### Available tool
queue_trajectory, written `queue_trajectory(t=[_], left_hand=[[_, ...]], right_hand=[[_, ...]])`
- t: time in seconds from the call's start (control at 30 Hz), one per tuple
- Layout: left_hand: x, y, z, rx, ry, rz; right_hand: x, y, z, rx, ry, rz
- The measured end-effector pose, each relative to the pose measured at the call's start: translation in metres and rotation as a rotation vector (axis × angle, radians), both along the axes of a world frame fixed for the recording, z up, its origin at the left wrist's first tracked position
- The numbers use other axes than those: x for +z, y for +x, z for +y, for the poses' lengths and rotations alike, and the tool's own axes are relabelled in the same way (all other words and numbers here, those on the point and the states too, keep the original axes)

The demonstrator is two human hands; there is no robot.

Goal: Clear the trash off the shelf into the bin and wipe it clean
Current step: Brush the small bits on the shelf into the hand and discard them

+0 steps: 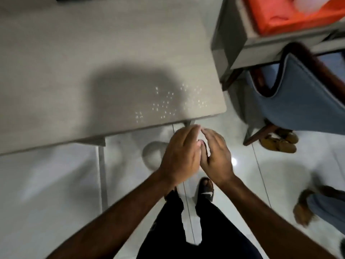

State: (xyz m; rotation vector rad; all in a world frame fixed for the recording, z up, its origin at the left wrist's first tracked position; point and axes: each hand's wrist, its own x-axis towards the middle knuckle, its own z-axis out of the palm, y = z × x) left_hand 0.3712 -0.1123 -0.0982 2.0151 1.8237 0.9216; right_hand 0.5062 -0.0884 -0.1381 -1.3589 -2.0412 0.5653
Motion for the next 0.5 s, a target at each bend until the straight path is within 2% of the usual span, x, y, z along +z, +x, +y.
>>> queue_trajectory(t=[0.07,0.23,0.33,0.5], left_hand=[[0.042,-0.008,0.034,0.014,0.006,0.105],[0.110,-0.034,0.133,0.066,-0.012,0.276],[0.126,-0.041,0.193,0.112,-0.052,0.388],[0.124,-0.039,0.288,0.169,-0.116,0.465]], right_hand=[[0.041,-0.005,0.024,-0.003,0.086,-0.026],[0.122,-0.019,0.117,-0.074,0.141,-0.082],[0.152,-0.011,0.190,-0.080,0.130,-0.132],[0.164,0.021,0.317,-0.181,0.102,-0.168]])
